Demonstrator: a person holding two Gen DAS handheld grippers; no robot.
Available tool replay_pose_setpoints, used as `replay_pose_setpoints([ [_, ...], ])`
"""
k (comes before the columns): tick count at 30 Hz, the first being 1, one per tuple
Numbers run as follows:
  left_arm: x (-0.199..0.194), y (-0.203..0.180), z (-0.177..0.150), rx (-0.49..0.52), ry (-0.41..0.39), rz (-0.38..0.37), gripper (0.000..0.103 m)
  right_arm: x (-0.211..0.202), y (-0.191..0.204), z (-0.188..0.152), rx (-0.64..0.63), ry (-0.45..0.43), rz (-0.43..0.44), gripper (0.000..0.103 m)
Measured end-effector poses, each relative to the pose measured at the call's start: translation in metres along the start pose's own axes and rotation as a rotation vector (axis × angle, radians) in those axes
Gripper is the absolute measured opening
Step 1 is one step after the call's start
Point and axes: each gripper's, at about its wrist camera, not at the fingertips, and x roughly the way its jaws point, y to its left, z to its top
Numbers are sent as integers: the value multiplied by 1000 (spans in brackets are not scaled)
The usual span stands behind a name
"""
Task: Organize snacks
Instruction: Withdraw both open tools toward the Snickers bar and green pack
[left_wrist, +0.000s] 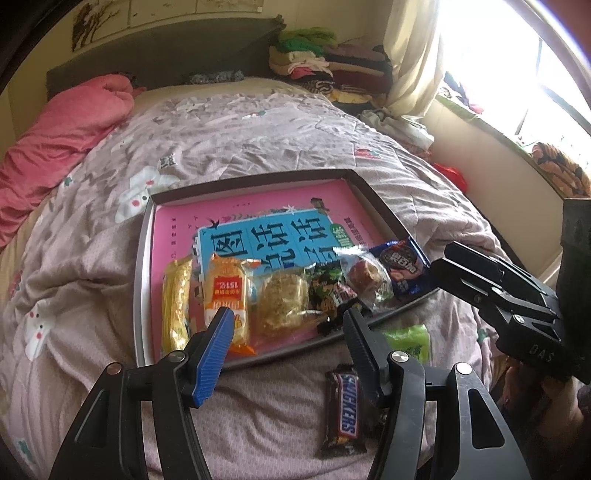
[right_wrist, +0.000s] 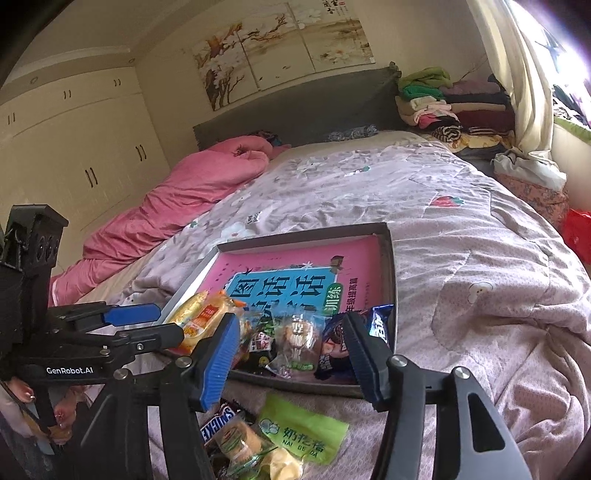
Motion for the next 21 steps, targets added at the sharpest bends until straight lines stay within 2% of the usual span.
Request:
replay_pose_setpoints([
  [9,1,4,-15,-2,40,-3,63,-3,3,-4,-11,17,14,59],
  [21,-1,-3,-27,26,62,-7,63,-6,18,-20,-108,73,25,59],
])
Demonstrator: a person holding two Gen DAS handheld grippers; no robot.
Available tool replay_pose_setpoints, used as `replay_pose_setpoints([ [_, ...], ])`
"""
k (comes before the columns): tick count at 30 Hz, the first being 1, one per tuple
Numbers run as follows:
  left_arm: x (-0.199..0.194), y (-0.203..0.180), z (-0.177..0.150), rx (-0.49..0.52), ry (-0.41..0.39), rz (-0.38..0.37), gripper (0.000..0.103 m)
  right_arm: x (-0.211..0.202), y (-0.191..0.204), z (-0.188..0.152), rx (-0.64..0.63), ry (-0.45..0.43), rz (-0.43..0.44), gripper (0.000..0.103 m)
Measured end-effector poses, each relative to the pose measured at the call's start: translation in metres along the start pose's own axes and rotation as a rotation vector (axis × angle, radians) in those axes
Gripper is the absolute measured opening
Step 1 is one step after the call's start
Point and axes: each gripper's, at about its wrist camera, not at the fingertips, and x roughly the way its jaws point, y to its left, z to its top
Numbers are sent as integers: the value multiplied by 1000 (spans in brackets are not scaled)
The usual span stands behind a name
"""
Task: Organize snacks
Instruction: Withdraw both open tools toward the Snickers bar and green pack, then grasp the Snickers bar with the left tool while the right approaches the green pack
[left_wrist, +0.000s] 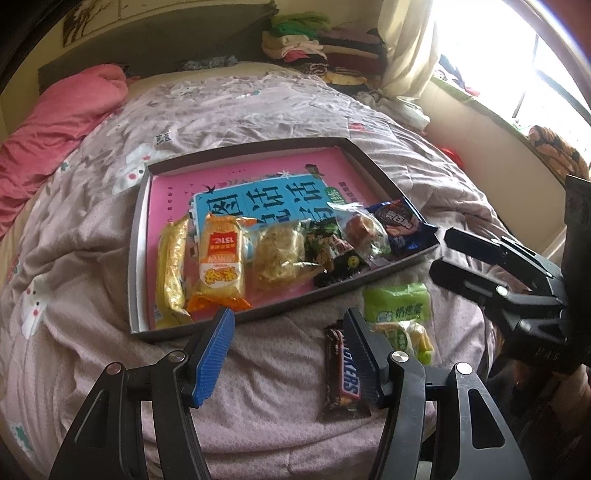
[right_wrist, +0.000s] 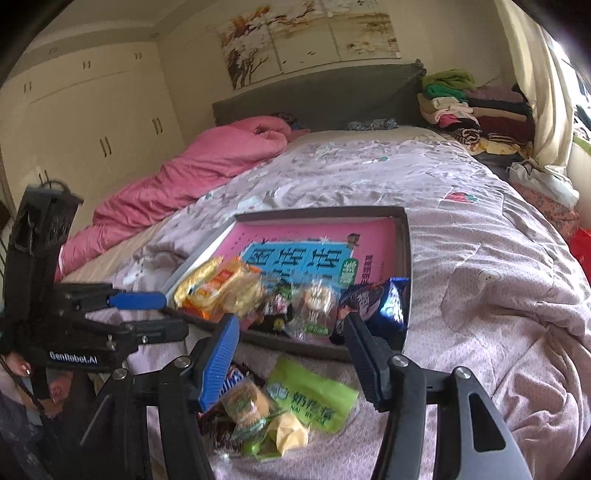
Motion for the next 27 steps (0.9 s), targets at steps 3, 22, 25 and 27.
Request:
replay_pose_setpoints([
  [3,1,-4,-3,11,12,-14,80,1,4,-5,-19,21,9,59],
  [22,23,-13,-30,55,150,-56,80,7,17,-21,-118,97,16,65],
  [25,27,-15,-32,62,164,-61,80,9,20,-24,-142,116,13,65],
  [27,30,-19,-33,72,171,-62,80,11,23,-26,-168,127,0,65],
])
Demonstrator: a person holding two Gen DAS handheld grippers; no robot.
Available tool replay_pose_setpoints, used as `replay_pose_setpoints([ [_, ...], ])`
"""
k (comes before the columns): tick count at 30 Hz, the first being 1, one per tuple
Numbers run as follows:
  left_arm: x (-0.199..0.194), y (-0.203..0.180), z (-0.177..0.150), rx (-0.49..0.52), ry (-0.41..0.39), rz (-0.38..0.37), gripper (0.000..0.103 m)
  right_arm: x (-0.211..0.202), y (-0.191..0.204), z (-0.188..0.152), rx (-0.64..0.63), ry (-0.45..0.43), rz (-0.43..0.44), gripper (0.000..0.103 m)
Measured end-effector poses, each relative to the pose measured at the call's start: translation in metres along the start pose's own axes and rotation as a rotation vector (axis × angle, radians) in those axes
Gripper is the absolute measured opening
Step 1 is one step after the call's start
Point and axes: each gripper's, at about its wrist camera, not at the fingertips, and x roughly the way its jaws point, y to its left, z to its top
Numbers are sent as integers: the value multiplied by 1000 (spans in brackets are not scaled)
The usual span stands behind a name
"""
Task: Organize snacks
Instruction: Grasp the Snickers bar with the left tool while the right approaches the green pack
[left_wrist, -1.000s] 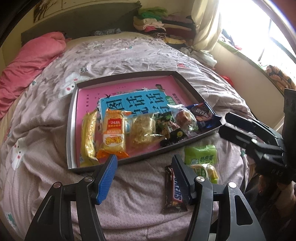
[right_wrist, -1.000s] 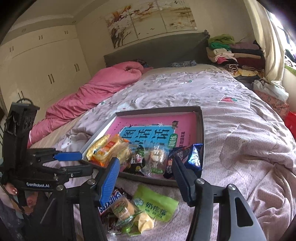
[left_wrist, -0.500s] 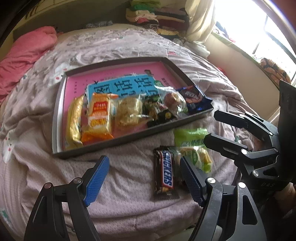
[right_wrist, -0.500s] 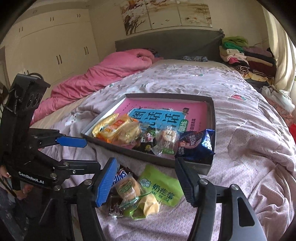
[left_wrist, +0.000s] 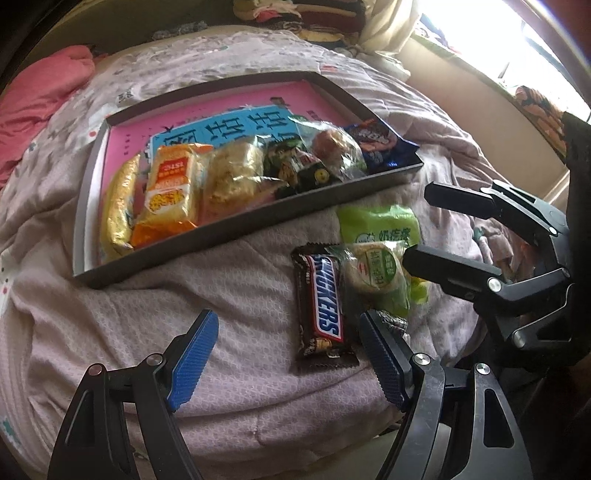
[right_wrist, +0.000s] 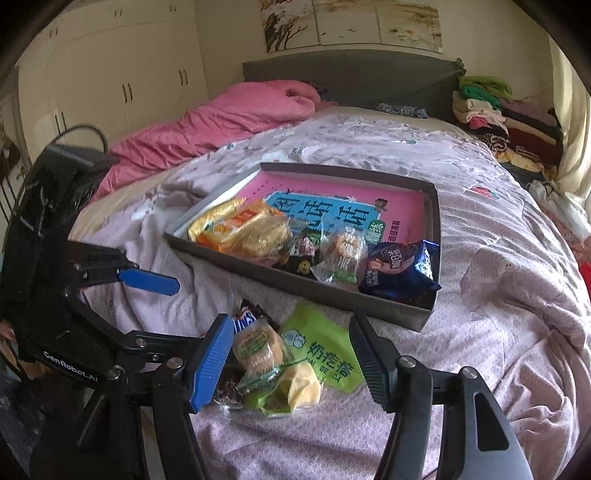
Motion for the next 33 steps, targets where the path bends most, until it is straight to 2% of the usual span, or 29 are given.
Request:
replay_pose_setpoints([
  [11,21,-2,-4,-10,58,26,80,14,11,-8,-82,66,-2,65],
  [22,20,13,-3,-58,30,9,80,37,14,-11,-145,121,-18,65],
  [28,19,15,-2,-55,23,2,80,42,19,-10,-187,108,-39,64],
  [31,20,14,-1,-52,21,-5,80,46,22,-9,-204,104,-37,58],
  [33,22,13,0,-51,21,-8,80,47,25,-9,-217,99,-31,48],
])
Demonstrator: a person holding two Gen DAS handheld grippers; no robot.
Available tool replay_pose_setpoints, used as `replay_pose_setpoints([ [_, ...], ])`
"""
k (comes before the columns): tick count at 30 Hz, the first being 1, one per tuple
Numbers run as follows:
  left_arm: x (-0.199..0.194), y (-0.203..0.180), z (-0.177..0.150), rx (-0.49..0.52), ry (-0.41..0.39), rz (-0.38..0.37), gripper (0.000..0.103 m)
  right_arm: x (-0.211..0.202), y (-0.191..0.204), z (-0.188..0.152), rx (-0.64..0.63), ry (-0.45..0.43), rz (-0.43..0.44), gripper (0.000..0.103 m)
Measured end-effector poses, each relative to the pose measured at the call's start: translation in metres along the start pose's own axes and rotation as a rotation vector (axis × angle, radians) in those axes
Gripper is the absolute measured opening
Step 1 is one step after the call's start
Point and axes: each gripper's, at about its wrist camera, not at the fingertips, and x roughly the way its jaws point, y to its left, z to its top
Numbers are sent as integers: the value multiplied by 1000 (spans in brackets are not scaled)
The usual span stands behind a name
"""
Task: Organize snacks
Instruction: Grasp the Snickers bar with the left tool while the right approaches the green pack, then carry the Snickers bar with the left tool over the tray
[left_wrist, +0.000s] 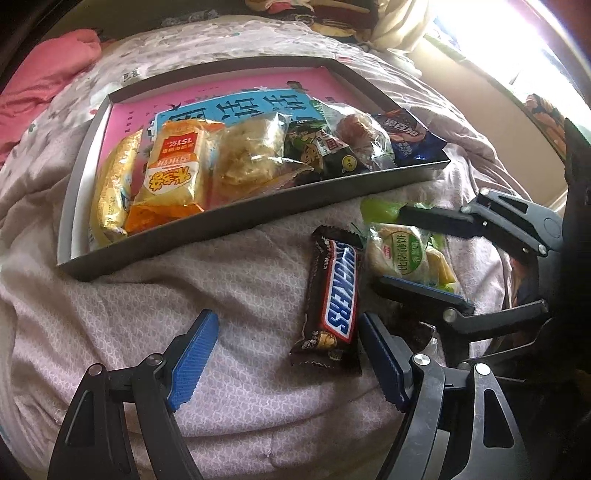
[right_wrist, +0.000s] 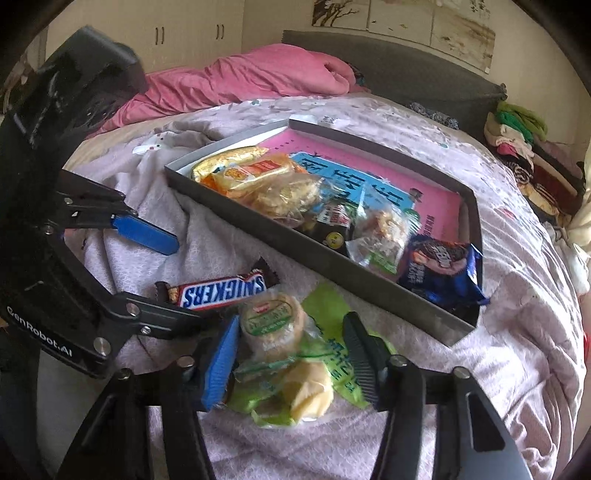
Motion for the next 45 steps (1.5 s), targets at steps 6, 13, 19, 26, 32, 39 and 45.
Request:
replay_pose_setpoints([
  [6,2,-7,3,20,-3,-14,66,3,-3,2,21,4,20,46],
  [13,7,-15,7,45,-7,14,60,-12,-38,3,229,-52,97,45],
  [19,12,-24,9,81,-16,32,46,-21,-54,2,327,-91,151,45],
  [26,3,-18,4,60,-29,-17,30,-27,-55,5,350,-111,179,45],
  [32,-14,-11,2,32,-55,-70,29,-27,-53,5,333,-106,179,44],
  [39,-36,-5,6,11,-93,-98,29,-37,-59,6,369,-160,203,44],
  [45,-49,3,12,-21,-127,-110,29,-46,-61,7,381,-201,212,44],
])
